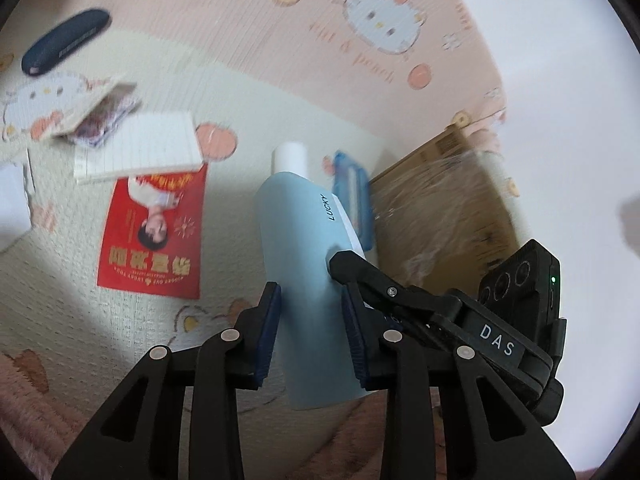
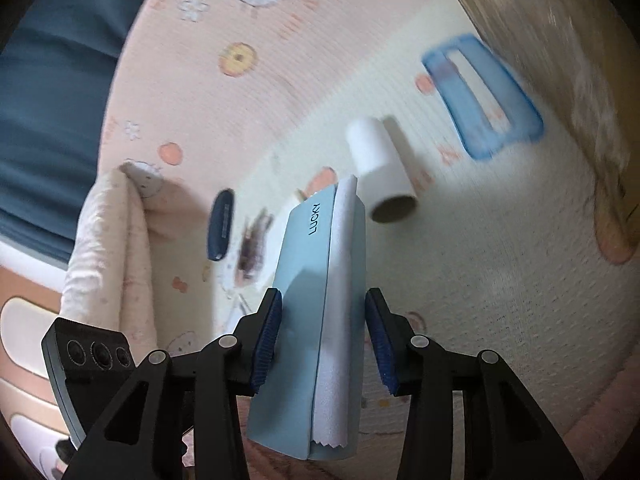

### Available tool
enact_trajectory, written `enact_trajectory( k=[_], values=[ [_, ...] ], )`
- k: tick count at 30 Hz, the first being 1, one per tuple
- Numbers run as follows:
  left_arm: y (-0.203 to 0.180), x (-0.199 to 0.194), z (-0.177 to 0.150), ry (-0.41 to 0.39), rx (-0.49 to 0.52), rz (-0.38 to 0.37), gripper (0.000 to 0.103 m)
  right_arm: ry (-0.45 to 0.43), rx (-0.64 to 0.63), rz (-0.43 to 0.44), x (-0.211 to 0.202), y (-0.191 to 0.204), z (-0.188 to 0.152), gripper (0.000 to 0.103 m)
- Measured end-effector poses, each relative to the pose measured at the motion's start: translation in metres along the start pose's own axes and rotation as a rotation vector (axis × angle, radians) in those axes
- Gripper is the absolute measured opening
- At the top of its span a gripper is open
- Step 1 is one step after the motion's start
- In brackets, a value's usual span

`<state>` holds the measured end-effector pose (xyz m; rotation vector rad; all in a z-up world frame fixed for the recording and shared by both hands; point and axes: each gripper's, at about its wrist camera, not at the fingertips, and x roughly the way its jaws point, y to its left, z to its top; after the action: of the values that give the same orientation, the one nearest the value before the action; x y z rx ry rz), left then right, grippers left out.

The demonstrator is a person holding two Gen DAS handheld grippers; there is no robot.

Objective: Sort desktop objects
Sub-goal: 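Lift the light-blue LUCKY box and carry it toward the carton with both grippers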

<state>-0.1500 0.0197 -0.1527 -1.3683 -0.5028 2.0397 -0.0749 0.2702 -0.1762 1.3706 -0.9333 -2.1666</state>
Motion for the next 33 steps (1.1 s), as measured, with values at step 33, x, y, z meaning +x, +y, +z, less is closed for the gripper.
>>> enact_trajectory(
  k=[33],
  values=[
    [-0.229, 0.057, 0.047, -0.01, 0.246, -0.228, 0.032, -0.332, 0.019, -0.028, -0.213, -0.02, 0.116, 0.039]
  ],
)
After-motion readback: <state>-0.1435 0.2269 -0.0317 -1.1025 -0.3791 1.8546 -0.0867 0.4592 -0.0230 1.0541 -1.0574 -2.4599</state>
